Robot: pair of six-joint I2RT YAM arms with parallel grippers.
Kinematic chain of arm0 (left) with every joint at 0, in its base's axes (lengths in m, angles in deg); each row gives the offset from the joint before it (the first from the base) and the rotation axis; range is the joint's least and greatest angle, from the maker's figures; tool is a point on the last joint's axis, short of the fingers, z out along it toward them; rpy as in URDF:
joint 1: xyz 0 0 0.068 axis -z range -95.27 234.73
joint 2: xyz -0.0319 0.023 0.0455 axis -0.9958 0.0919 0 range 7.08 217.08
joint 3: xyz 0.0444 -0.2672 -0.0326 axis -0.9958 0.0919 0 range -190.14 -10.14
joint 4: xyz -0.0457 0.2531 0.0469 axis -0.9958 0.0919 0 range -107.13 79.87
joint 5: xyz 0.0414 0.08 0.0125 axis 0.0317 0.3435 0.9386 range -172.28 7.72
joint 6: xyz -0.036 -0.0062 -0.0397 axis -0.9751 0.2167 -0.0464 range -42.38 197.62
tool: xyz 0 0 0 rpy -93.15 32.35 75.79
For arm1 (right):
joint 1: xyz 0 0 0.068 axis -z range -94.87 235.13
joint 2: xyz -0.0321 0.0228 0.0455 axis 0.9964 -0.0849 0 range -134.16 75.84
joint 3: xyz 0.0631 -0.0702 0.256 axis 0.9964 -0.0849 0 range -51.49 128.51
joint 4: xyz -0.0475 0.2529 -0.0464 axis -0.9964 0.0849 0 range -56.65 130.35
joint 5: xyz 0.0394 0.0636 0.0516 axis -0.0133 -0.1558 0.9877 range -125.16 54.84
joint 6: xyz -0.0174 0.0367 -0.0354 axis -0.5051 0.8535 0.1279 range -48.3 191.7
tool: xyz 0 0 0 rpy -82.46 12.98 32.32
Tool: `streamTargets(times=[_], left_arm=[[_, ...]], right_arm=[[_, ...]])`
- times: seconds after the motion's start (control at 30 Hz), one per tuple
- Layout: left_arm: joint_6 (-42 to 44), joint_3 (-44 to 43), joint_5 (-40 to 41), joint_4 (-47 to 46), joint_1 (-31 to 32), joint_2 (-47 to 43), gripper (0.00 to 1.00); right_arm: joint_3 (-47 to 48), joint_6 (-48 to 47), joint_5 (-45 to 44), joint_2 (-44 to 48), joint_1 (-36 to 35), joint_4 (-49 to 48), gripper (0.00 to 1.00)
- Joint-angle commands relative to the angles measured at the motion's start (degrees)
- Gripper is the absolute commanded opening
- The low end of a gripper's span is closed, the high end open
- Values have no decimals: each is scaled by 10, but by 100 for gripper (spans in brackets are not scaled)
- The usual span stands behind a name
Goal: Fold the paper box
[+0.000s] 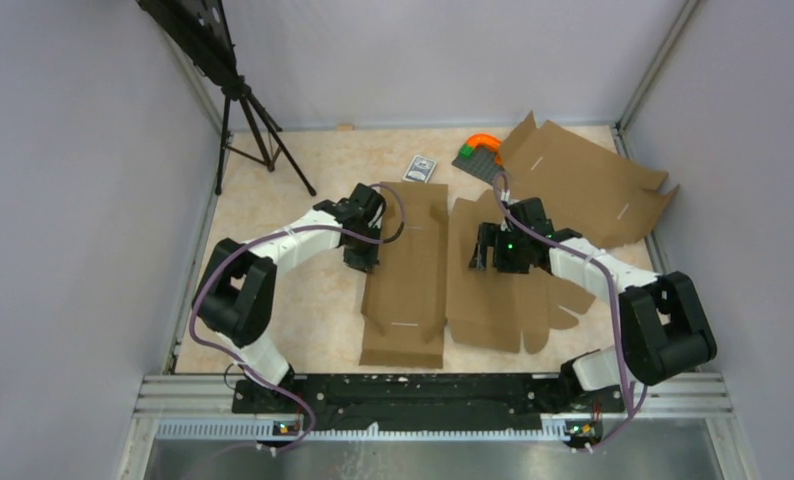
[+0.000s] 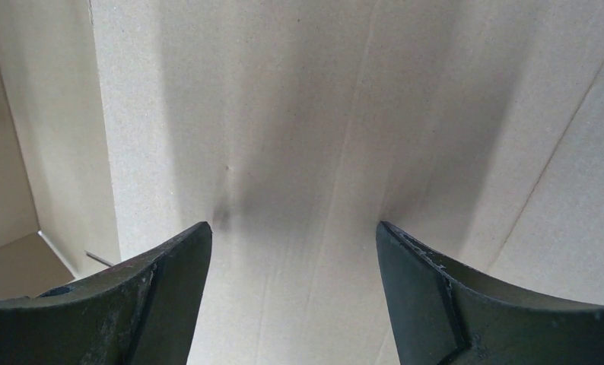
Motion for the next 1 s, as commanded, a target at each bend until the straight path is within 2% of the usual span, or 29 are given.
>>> streamTargets(times=[0.0, 0.33, 0.5, 0.73, 0.8, 0.9, 0.97], left_arm=[[2, -4, -48, -28, 3, 1, 16], [0, 1, -67, -37, -2, -24, 37], [0, 7, -88, -47, -16, -30, 41], [2, 3, -100, -51, -18, -28, 52], [2, 2, -90, -49, -18, -30, 59], [2, 6, -84, -53, -17, -40, 79], [2, 10, -87, -60, -18, -46, 87]], right_arm=[[10, 13, 42, -14, -5, -41, 78], [7, 15, 58, -25, -6, -57, 77], [15, 13, 62, -22, -5, -53, 77], [28, 15, 78, -23, -23, -51, 77], [30, 15, 78, -20, -28, -48, 77], [24, 18, 82, -10, -29, -49, 75], [15, 24, 90, -5, -29, -57, 75]])
